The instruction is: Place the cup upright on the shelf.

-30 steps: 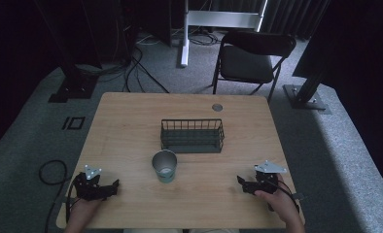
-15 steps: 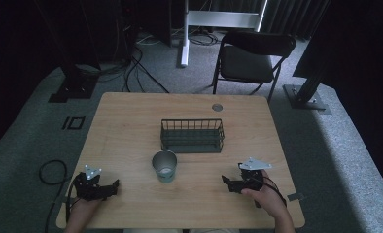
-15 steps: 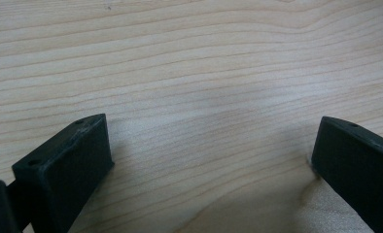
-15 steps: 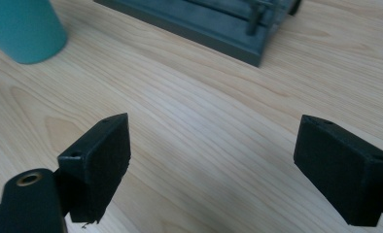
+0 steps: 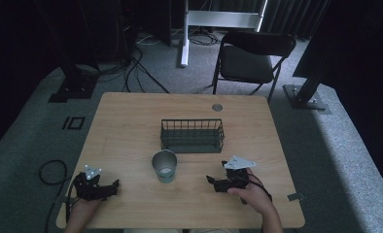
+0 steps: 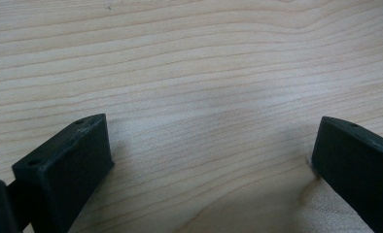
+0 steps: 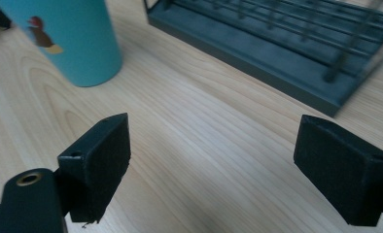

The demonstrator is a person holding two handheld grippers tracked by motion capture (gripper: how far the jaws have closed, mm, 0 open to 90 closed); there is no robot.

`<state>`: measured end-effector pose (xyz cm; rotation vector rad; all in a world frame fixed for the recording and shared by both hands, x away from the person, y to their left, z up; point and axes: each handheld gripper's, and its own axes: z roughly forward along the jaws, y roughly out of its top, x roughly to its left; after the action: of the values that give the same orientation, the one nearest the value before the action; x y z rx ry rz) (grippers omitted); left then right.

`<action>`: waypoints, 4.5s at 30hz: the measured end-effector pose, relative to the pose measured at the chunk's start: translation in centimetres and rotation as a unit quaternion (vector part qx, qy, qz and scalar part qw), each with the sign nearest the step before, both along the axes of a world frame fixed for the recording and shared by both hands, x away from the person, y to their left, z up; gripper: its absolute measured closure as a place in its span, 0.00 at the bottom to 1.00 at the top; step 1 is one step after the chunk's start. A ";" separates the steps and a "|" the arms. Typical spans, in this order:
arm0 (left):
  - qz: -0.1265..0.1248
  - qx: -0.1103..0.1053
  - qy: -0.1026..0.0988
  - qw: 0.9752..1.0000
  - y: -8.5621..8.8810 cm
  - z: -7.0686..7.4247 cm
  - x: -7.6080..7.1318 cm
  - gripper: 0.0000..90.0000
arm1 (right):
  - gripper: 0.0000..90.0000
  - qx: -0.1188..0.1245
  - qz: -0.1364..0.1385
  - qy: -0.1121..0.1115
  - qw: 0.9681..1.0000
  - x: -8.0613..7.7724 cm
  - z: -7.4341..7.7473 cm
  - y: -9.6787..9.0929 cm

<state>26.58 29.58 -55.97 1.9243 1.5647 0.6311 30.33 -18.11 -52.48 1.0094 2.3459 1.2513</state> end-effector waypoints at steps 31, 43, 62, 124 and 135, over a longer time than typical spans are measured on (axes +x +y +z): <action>0.000 0.000 0.000 1.000 0.0 0.0 0.0 0.02 | 0.15 0.018 0.115 -0.013 0.993 0.0 -0.3 9.1; 0.000 0.000 0.000 1.000 0.0 0.0 0.0 0.02 | 0.15 0.026 0.127 -0.023 0.991 0.5 -0.3 11.8; -0.002 0.001 0.000 1.000 0.1 0.0 0.0 0.02 | 0.14 0.055 0.123 -0.027 0.991 1.7 -0.5 14.4; -0.002 0.000 0.000 1.000 0.0 0.0 0.0 0.02 | 0.16 0.116 0.010 -0.128 0.985 5.2 11.5 14.1; -0.001 -0.001 -0.001 1.000 0.0 0.0 0.0 0.02 | 0.16 0.111 -0.072 -0.148 0.980 7.2 11.5 11.9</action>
<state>26.58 29.62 -55.97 1.9241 1.5614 0.6300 37.49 -6.24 -40.95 0.9605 1.9087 1.5139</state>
